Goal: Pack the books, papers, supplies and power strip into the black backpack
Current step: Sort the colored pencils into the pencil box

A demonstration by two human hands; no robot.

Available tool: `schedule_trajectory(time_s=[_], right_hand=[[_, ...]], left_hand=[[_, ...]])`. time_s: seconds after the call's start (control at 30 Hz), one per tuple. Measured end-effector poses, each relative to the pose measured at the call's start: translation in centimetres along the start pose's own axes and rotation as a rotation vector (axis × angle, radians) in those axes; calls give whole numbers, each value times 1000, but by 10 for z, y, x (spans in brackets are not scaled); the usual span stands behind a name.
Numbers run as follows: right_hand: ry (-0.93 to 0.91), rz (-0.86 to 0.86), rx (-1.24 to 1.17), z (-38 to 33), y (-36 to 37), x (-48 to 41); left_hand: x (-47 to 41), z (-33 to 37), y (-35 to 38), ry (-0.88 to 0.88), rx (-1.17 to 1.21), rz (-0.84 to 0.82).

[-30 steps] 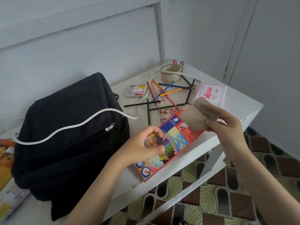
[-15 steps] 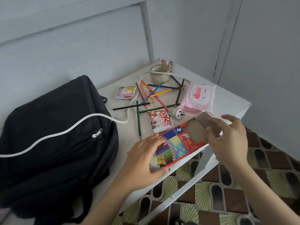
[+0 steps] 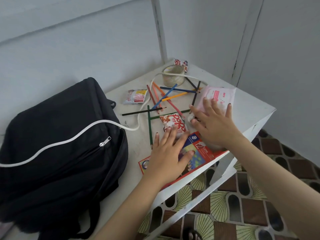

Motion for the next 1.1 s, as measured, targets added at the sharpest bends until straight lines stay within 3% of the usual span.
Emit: schedule_trajectory(time_s=[0.73,0.93,1.1], right_hand=[[54,-17,-113,-18,5,-50],[61,10,-300,-16,-10,-41],[70,77,-162,-13,-5,-13]], left_hand=[[-29,-38,-2,-118,78,4],[-20,-40,-22,-48,240,190],[2,-54,-22,-164,261,185]])
Point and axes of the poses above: each hand's wrist, its own x-axis away from the middle knuckle, its own y-axis out of the palm, z = x × y, the point moved 2 cm from there along -x, towards the middle knuckle, and after that the axes turned 4 degrees about y, right-handed, at the moved point
